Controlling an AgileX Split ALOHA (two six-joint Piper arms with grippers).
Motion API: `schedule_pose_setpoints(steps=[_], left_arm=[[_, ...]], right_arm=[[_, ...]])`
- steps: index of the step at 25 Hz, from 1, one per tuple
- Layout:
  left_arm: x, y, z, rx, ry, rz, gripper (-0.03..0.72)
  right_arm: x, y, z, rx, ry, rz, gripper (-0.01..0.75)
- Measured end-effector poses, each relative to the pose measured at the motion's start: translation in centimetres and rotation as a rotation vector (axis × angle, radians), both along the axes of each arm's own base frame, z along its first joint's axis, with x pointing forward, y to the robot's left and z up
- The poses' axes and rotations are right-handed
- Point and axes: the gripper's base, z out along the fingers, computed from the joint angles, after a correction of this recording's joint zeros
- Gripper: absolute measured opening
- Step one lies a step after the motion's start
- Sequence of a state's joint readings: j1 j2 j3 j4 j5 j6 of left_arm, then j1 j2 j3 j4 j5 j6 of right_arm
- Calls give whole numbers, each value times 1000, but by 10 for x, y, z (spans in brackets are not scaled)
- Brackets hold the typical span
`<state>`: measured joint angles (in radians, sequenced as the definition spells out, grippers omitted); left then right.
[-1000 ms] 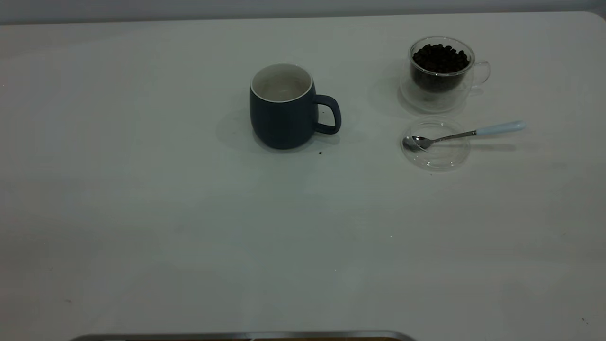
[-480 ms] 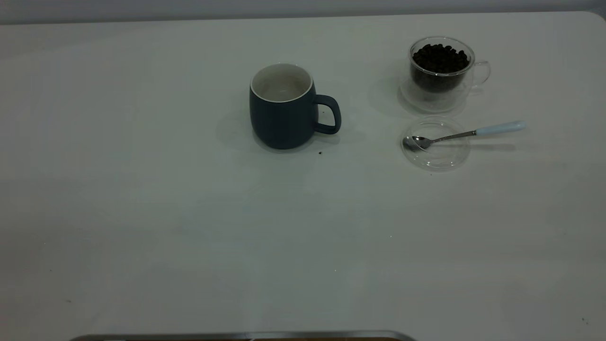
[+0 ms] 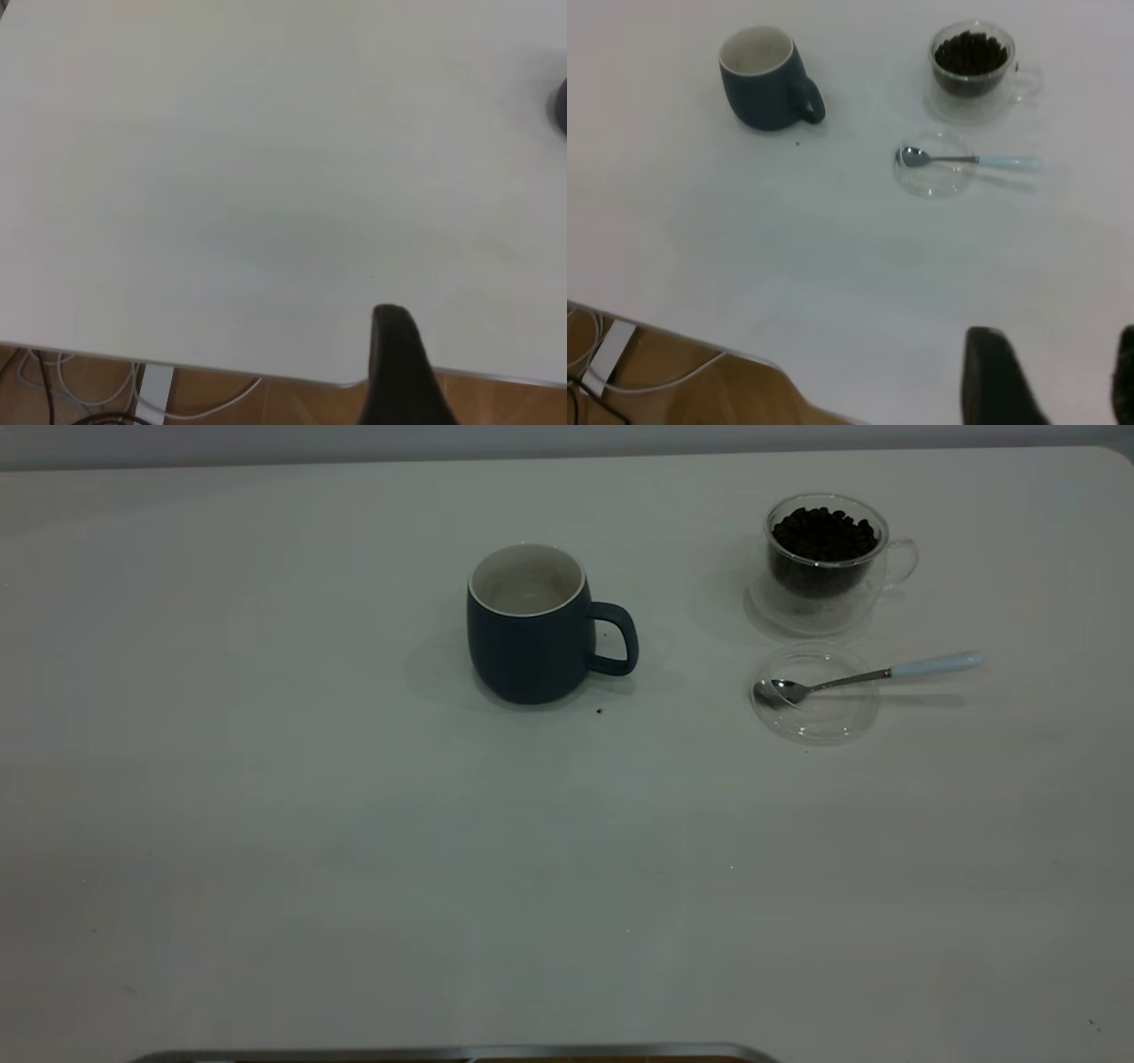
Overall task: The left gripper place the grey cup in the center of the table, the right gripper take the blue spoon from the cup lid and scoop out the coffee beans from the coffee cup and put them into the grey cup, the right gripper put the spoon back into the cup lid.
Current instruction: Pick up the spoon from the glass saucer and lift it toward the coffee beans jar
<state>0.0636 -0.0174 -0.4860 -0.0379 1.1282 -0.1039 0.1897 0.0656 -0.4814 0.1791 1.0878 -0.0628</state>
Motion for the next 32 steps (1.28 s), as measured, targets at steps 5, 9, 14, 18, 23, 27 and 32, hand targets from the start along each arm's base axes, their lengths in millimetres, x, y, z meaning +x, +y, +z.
schedule_pose_setpoints(steps=[5, 9, 14, 18, 23, 27, 32], left_arm=[[0, 0, 0, -2, 0, 1, 514], [0, 0, 0, -2, 1, 1, 514], [0, 0, 0, -2, 1, 1, 514], [0, 0, 0, -2, 1, 1, 514], [0, 0, 0, -2, 1, 1, 514], [0, 0, 0, -2, 1, 1, 514], [0, 0, 0, -1, 1, 1, 514]], right_arm=[[43, 6, 14, 14, 7, -33, 522], [90, 15, 6, 14, 126, -53, 532], [146, 31, -17, -4, 317, -10, 529], [188, 39, -27, -31, 384, 10, 528], [231, 46, -51, -76, 451, 16, 526], [261, 35, -82, -115, 537, -2, 523], [295, -2, -122, -107, 635, -47, 507]])
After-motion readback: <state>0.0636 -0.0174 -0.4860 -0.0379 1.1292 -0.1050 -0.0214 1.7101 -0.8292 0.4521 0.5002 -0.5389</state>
